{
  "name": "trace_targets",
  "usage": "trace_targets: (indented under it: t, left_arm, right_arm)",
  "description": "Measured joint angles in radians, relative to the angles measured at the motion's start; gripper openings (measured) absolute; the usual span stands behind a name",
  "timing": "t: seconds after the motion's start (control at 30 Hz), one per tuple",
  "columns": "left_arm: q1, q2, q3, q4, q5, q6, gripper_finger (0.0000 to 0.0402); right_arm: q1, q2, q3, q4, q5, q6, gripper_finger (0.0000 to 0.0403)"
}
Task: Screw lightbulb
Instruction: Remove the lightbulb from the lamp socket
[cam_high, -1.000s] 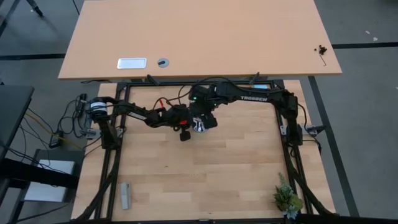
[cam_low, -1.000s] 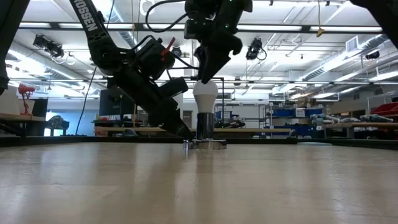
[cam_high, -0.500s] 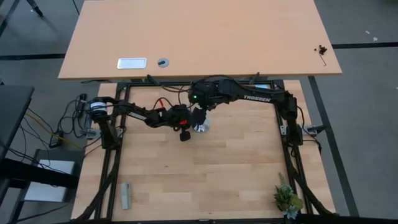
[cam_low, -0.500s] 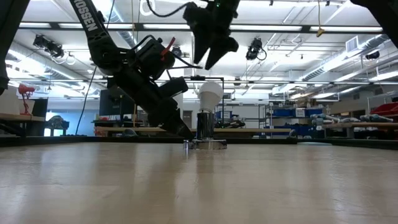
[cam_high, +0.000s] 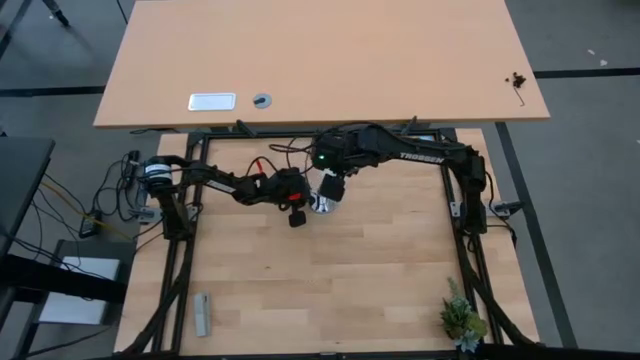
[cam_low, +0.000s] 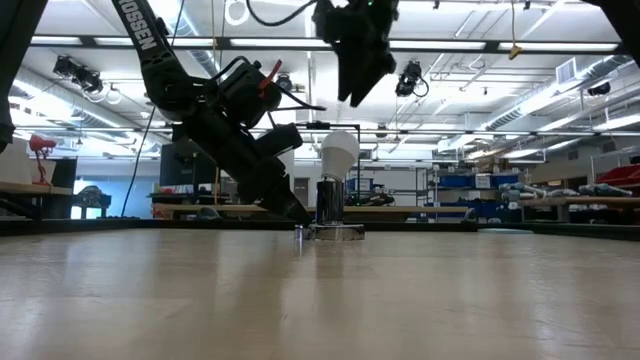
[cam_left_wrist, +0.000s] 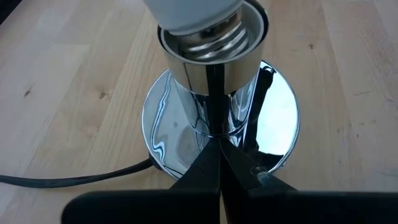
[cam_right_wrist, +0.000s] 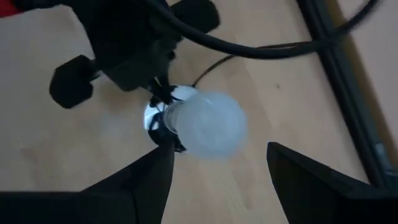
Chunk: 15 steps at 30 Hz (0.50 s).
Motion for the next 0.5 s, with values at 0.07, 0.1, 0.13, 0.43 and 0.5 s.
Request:
trace_targets:
  t: [0.07, 0.1, 0.13, 0.43, 0.5]
  left_arm:
    - [0.0, 0.0, 0.0, -0.001, 0.0, 0.0, 0.0001]
    - [0.0, 0.0, 0.0, -0.001, -0.001, 0.0, 0.0001]
    - [0.0, 0.0, 0.0, -0.001, -0.002, 0.0, 0.0001]
    - [0.0, 0.0, 0.0, -0.001, -0.002, 0.002, 0.0001]
    - [0.0, 0.0, 0.0, 0.0, -0.002, 0.002, 0.0001]
  right_arm:
    - [0.008, -0.011, 0.0, -0.03, 0.034, 0.001, 0.0254]
    - [0.012, -0.014, 0.0, -0.04, 0.054, 0.004, 0.0249]
    - [0.017, -0.015, 0.0, -0.046, 0.077, 0.007, 0.0242]
    - [0.051, -0.067, -0.288, 0.113, 0.106, 0.01, 0.0158]
    - [0.063, -0.101, -0.386, 0.181, 0.107, 0.024, 0.0133]
